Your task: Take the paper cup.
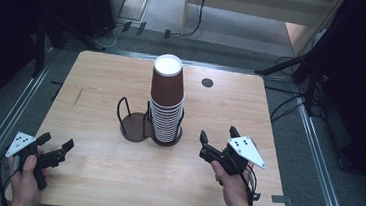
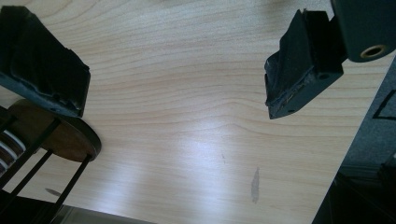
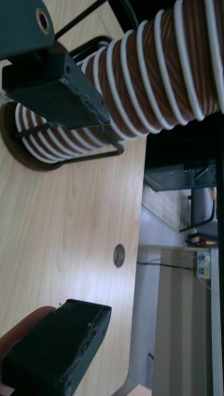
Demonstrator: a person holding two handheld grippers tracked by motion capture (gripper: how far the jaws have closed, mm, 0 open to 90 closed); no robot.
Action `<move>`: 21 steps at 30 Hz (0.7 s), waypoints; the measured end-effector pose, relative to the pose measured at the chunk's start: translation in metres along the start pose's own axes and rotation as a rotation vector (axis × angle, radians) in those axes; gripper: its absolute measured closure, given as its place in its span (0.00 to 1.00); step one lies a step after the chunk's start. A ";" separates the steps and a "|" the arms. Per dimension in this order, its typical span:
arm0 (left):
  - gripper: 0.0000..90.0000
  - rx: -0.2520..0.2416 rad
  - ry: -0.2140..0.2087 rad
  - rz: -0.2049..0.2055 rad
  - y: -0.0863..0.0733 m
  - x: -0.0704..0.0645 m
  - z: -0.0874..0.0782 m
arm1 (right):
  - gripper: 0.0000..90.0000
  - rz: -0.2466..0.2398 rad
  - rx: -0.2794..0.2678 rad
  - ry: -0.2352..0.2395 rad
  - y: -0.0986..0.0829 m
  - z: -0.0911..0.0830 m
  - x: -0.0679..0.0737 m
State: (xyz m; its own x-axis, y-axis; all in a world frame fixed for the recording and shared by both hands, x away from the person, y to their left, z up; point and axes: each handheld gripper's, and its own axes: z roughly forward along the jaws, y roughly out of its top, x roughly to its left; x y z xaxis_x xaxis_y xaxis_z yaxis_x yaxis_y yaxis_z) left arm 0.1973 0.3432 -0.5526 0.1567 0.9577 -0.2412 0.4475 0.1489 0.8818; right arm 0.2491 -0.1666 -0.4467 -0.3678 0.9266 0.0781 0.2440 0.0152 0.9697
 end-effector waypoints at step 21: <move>0.08 0.001 -0.006 0.012 0.000 -0.001 0.001 | 0.06 -0.007 -0.028 0.070 0.039 0.037 0.042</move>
State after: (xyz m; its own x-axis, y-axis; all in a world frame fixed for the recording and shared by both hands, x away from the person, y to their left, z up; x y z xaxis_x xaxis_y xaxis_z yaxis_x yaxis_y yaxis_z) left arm 0.1978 0.3424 -0.5525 0.1668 0.9581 -0.2330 0.4467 0.1373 0.8841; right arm 0.2765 -0.1136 -0.4141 -0.4319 0.8978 0.0864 0.2164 0.0102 0.9763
